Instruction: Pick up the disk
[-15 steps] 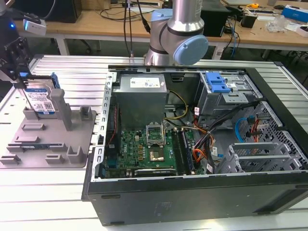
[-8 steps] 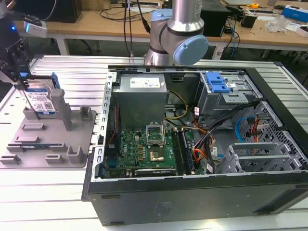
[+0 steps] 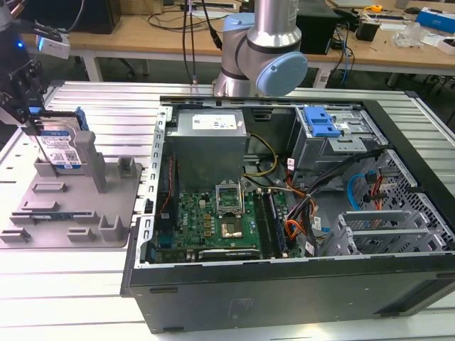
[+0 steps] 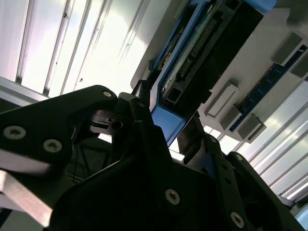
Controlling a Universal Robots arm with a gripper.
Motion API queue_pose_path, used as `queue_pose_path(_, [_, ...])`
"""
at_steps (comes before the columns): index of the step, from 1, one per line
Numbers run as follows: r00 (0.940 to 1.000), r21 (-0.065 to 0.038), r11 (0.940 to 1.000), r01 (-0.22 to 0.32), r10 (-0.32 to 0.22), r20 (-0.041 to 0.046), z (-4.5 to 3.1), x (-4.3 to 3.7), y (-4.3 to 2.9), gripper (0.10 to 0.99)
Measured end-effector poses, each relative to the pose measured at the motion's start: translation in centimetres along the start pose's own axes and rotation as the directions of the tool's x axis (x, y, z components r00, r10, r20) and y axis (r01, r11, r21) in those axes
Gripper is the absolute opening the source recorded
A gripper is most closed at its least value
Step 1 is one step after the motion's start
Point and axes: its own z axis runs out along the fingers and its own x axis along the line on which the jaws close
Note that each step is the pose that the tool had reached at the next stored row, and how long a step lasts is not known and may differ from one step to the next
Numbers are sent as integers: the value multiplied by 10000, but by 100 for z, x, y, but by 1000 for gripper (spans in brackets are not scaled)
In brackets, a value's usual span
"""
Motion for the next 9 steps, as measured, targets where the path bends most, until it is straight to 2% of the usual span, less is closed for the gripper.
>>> queue_pose_path(9, [10000, -1, 10000, 0, 0, 0, 8, 0, 0, 482])
